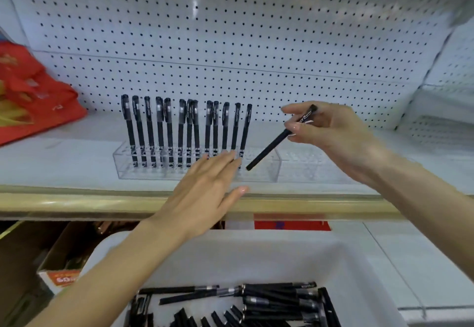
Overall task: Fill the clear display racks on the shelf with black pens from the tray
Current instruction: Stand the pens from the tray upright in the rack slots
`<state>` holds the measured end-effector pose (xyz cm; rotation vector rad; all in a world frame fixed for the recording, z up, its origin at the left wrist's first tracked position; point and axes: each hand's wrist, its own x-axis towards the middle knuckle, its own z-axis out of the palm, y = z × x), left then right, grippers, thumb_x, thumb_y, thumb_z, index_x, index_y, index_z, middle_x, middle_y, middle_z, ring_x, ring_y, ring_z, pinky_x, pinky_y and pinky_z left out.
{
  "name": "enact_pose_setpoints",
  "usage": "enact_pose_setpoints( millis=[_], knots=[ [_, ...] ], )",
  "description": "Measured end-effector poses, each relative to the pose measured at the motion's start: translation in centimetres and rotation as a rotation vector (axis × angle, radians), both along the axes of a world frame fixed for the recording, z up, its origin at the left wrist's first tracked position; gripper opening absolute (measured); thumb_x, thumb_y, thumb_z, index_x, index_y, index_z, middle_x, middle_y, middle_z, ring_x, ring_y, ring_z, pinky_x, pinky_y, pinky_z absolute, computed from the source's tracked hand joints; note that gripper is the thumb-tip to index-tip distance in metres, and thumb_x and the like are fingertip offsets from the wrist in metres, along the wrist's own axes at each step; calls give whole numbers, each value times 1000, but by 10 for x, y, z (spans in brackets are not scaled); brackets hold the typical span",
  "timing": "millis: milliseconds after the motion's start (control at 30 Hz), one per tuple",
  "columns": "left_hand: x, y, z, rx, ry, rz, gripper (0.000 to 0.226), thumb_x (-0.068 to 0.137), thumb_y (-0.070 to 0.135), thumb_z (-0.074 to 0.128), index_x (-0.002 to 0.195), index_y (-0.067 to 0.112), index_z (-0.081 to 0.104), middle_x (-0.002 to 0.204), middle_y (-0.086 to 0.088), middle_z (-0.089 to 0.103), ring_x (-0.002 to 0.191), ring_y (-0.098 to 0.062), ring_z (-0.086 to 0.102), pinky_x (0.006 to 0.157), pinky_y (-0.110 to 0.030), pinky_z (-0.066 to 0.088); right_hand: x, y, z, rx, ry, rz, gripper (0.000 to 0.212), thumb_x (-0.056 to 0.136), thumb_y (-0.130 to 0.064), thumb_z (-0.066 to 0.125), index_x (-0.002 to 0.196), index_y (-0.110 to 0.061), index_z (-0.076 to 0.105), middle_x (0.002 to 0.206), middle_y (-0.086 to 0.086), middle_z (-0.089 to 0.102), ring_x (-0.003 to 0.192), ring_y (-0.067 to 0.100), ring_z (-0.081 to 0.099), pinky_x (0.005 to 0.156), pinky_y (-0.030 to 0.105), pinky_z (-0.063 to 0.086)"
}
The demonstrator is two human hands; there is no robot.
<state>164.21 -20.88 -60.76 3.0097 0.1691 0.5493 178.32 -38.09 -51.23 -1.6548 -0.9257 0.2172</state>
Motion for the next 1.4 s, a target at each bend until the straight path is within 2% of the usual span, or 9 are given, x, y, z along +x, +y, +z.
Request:
enact_pose_setpoints(
  millis=[100,200,400,567,667,867,1033,1233,1400],
  knots=[
    [11,1,-3,37,-52,24,74,91,62,0,154,24,4,160,6,1,140,-2,-12,111,-26,-18,19,12,11,34,-60,-41,26,91,-1,61,115,-11,60,91,3,65,91,17,66,83,25,56],
    [17,2,-8,49,-48,74,72,92,61,3,153,23,5,161,2,6,147,-11,0,114,-31,-15,31,28,14,55,-107,-84,25,92,0,59,114,-12,56,89,2,62,91,19,64,83,29,57],
    [21,6,-14,94,3,123,69,97,60,19,144,15,39,144,-3,47,135,-18,40,113,-38,9,47,54,6,-49,-324,-152,31,91,-6,61,119,-16,54,95,1,64,83,17,60,84,35,52],
    [20,5,-8,38,-35,85,89,81,73,-2,153,23,10,159,4,14,146,-10,6,113,-29,-17,51,65,2,-90,-307,-152,33,92,-10,61,124,-17,55,108,12,64,89,21,62,89,36,52],
    [20,5,-9,45,-14,90,93,77,76,-6,154,25,2,160,6,6,146,-9,-1,115,-31,-17,52,71,-1,-166,-303,-128,37,93,-11,61,129,-15,53,109,12,63,92,22,63,93,38,50],
    [22,7,-17,96,37,126,81,90,72,22,144,13,39,144,-5,46,136,-20,39,111,-42,12,49,82,-13,-382,-357,-50,44,90,-15,65,132,-13,52,105,8,66,99,24,63,95,36,47],
    [23,6,-21,122,13,135,81,90,72,26,141,11,42,141,-6,48,133,-20,43,111,-44,15,51,85,-17,-360,-299,-50,44,87,-16,69,129,-13,54,92,1,66,92,21,64,83,30,45],
    [22,6,-18,58,28,102,85,89,75,21,149,15,29,153,-4,33,143,-17,25,115,-41,1,52,84,-20,-367,-276,-64,42,87,-22,69,124,-11,53,80,-3,68,81,14,62,71,24,43],
    [21,7,-11,6,36,88,89,83,77,8,153,24,-8,160,5,-5,145,-8,-12,115,-34,-20,52,71,-24,-417,-237,-77,50,86,-24,71,130,-14,50,98,-3,68,106,17,61,96,31,45]
  ],
)
